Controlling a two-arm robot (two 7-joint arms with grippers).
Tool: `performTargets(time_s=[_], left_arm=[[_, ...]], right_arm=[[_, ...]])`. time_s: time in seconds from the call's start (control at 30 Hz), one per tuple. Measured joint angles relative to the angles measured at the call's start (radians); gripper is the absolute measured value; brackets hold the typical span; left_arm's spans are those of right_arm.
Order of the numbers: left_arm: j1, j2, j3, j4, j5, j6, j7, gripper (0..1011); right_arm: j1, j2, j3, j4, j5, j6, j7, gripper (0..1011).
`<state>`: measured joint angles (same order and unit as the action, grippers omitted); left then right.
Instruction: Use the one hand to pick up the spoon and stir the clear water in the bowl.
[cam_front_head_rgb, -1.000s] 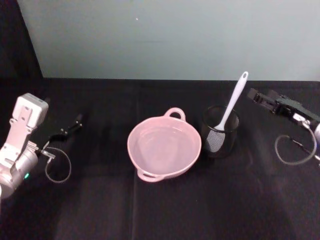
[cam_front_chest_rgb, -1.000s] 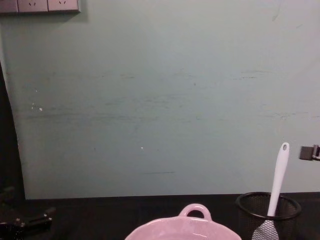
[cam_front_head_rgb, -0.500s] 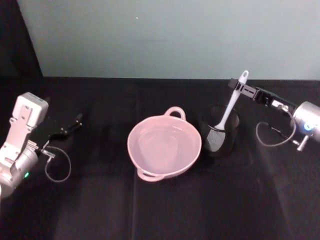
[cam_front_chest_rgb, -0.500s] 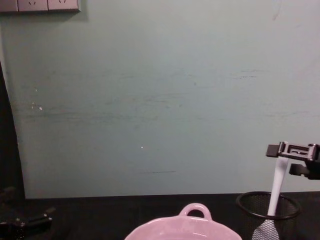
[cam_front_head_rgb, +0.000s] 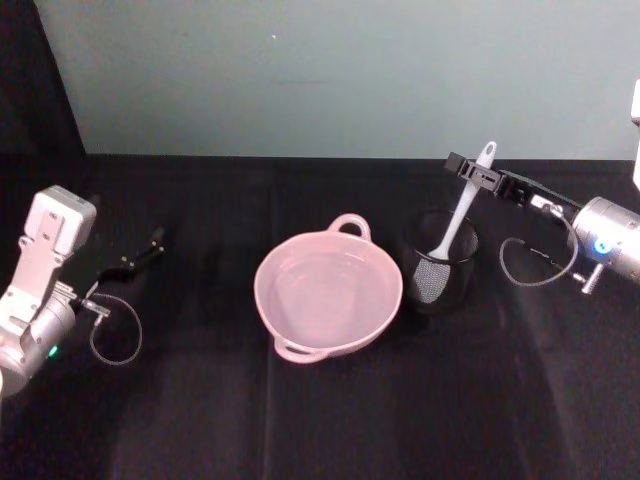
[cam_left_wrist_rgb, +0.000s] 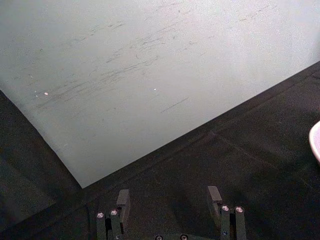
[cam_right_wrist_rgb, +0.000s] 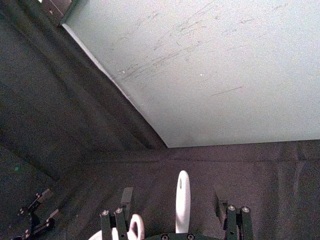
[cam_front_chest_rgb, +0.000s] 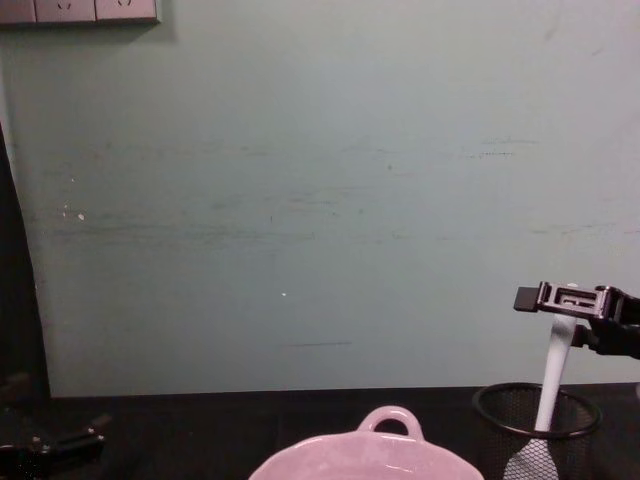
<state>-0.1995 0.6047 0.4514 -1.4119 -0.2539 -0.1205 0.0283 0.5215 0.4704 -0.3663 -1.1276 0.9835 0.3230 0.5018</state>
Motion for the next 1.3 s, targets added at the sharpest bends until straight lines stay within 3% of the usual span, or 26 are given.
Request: performTargets(time_s=[0.17,0.37,1.0,1.3], left_arm=[[0.000,0.000,0.000,0.000,0.000,0.000,0.000,1011],[0.000,0.000,0.000,0.000,0.000,0.000,0.000,1011],[0.000,0.000,0.000,0.000,0.000,0.000,0.000,1011],[0.000,0.000,0.000,0.000,0.000,0.000,0.000,1011]], right_arm=[[-0.001,0.001,0.001,-0.002,0.000,0.001,0.000,938],[-0.003,0.001,0.002,-0.004,-0.001,0.002,-0.001,776],[-0.005,0.002,0.004,-0.006,-0.002,0.003,-0.003,162],[-0.005,0.006,0.001,-0.011,-0.007,-0.001,-0.003,118]])
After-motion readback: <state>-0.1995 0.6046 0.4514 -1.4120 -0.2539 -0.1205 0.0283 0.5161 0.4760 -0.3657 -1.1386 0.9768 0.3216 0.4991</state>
